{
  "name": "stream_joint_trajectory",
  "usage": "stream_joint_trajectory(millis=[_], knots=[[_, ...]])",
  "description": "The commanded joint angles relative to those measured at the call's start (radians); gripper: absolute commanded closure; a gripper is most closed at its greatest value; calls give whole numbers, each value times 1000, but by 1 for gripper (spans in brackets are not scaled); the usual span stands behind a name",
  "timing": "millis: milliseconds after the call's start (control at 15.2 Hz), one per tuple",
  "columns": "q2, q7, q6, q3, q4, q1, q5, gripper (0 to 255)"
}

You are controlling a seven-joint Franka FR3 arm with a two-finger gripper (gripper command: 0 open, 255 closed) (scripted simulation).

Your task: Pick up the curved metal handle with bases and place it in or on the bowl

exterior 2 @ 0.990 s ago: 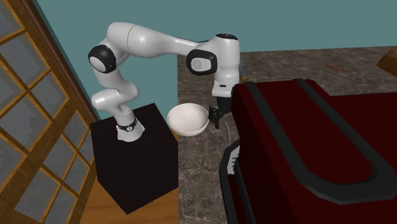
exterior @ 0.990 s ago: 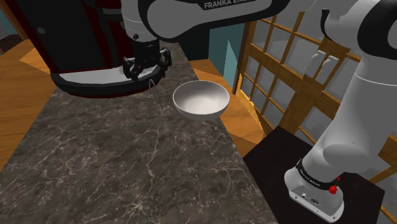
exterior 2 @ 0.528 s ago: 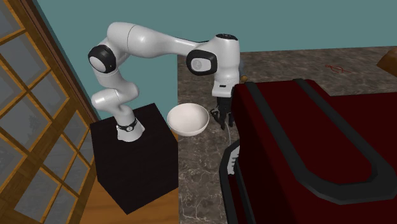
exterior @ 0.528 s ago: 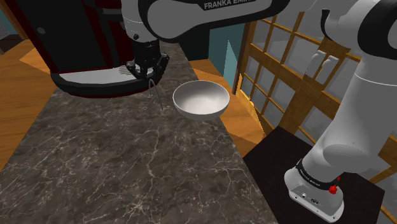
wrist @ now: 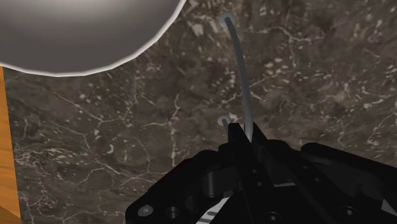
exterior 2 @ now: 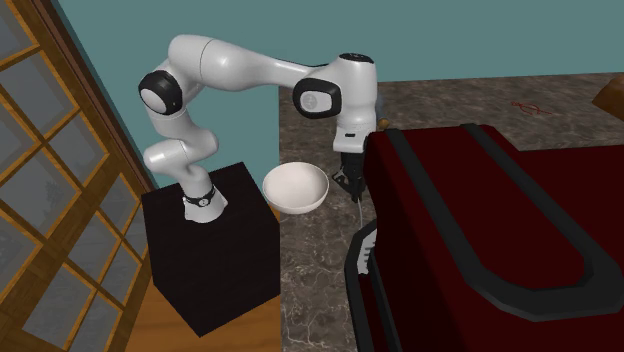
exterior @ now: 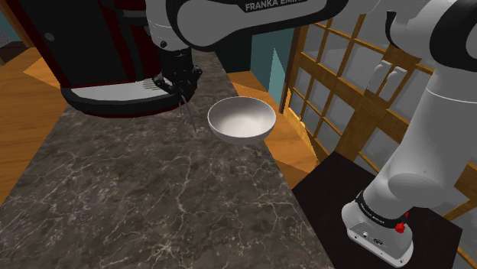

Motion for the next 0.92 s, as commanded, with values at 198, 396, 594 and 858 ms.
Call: stream_joint_trajectory(millis=[198,396,594,858], knots=[[7,-8,-56,2,62,7,-2,255],[16,-12,-99,4,113,15,-5,255],[29,-17,-145,5,169,25,-12,255],[51,-21,-209,7,251,42,-25,255]])
